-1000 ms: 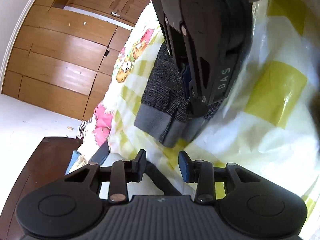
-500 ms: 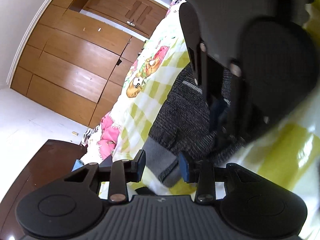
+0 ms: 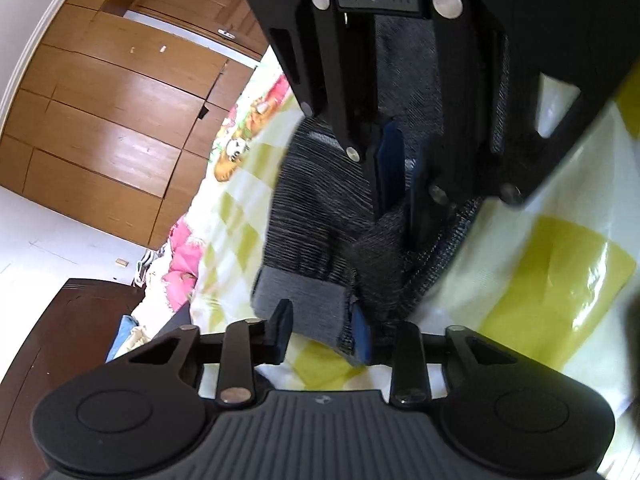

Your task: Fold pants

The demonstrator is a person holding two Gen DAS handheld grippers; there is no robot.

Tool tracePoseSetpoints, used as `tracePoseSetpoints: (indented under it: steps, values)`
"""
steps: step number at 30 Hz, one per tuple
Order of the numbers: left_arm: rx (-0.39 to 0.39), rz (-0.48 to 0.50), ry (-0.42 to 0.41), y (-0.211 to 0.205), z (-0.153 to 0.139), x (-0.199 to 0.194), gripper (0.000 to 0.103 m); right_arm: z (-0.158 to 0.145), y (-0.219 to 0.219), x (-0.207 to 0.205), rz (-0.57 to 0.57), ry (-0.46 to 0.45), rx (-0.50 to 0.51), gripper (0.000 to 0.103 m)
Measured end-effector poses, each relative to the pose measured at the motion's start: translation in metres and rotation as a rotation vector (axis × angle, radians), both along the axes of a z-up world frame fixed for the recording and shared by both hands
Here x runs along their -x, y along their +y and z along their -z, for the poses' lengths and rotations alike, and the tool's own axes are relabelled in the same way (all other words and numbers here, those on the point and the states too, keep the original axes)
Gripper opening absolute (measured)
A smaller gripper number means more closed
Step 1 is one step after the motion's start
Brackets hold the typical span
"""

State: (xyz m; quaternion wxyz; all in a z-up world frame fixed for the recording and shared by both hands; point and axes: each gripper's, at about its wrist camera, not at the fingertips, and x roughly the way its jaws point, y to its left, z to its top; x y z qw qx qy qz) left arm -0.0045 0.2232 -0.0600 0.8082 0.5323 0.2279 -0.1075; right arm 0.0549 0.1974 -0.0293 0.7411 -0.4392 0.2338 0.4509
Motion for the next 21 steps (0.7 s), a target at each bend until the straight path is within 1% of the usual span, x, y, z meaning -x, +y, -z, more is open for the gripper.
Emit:
tracePoseSetpoints:
  steps: [2, 4, 6, 8, 10, 12, 14, 15, 16, 18, 20, 21]
  values:
    - [-0.001, -0.015, 0.000, -0.001, -0.003, -0.001, 0.043, -0.016, -0.012, -0.005, 0.079, 0.078, -0.091, 0.014]
    - [0.036, -0.044, 0.003, -0.002, -0.016, -0.001, 0.044, -0.036, -0.038, -0.011, 0.165, 0.134, -0.172, 0.022]
    - [0.069, -0.073, -0.015, -0.006, -0.029, -0.003, 0.046, -0.054, -0.076, -0.020, 0.289, 0.158, -0.245, 0.023]
    - [0.091, -0.086, -0.051, -0.015, -0.039, -0.003, 0.046, -0.066, -0.122, -0.036, 0.450, 0.158, -0.302, 0.024]
    - [0.119, -0.081, -0.070, -0.027, -0.045, -0.005, 0.046, -0.070, -0.172, -0.055, 0.636, 0.110, -0.329, 0.029]
    - [0.144, -0.079, -0.078, -0.042, -0.047, -0.008, 0.046, -0.070, -0.223, -0.078, 0.841, 0.027, -0.328, 0.036]
    - [0.173, -0.065, -0.062, -0.061, -0.046, -0.012, 0.046, -0.069, -0.267, -0.107, 1.013, -0.012, -0.346, 0.037]
    - [0.190, -0.055, -0.054, -0.073, -0.046, -0.014, 0.046, -0.068, -0.285, -0.124, 1.078, -0.008, -0.366, 0.037]
    - [0.202, -0.037, -0.040, -0.085, -0.045, -0.016, 0.046, -0.068, -0.302, -0.140, 1.142, 0.017, -0.406, 0.038]
    - [0.220, 0.015, -0.010, -0.112, -0.043, -0.019, 0.047, -0.066, -0.327, -0.176, 1.242, 0.104, -0.501, 0.040]
    - [0.247, 0.059, 0.014, -0.134, -0.042, -0.022, 0.047, -0.063, -0.346, -0.203, 1.297, 0.149, -0.565, 0.042]
    - [0.265, 0.078, 0.024, -0.144, -0.043, -0.024, 0.047, -0.063, -0.349, -0.213, 1.315, 0.144, -0.580, 0.044]
